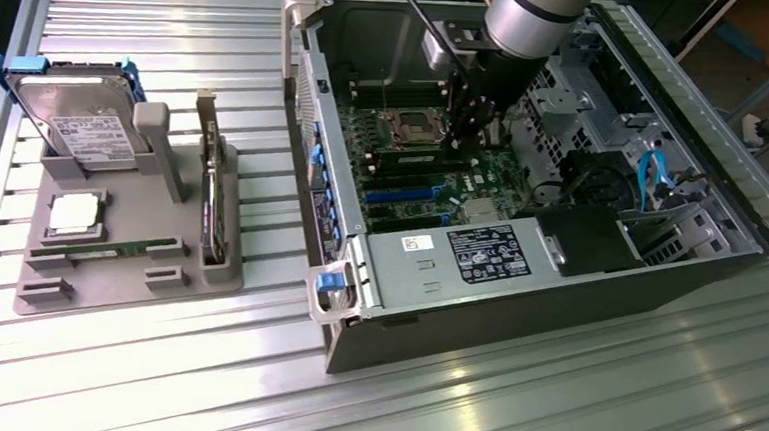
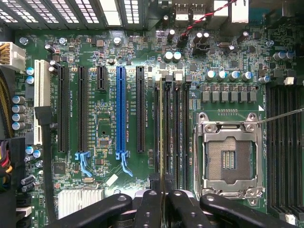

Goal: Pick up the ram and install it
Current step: 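Insert the ram into the slot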

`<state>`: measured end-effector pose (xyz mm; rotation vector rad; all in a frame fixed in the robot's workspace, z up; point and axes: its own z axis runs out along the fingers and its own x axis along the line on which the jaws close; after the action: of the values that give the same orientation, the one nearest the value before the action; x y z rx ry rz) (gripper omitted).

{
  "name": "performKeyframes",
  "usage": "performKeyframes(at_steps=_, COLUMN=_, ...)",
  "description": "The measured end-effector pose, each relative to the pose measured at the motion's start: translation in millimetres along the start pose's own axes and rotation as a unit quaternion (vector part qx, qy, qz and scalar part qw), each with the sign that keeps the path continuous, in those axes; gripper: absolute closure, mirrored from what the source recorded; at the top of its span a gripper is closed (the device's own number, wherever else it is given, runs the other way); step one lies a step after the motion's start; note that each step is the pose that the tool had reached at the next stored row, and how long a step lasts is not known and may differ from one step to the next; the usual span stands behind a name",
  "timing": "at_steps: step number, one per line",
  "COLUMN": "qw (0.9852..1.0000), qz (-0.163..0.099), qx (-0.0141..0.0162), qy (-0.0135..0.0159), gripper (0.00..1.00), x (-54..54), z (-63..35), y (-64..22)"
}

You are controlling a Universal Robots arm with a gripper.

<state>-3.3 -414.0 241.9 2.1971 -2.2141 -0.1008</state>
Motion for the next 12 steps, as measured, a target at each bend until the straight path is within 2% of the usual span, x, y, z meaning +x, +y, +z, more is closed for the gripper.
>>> performKeyframes(at_steps=12, qw=1.0, qz=0.0, qx=0.0, qy=0.0001, gripper=0.88, x=0.1, z=3.7, y=-0.2)
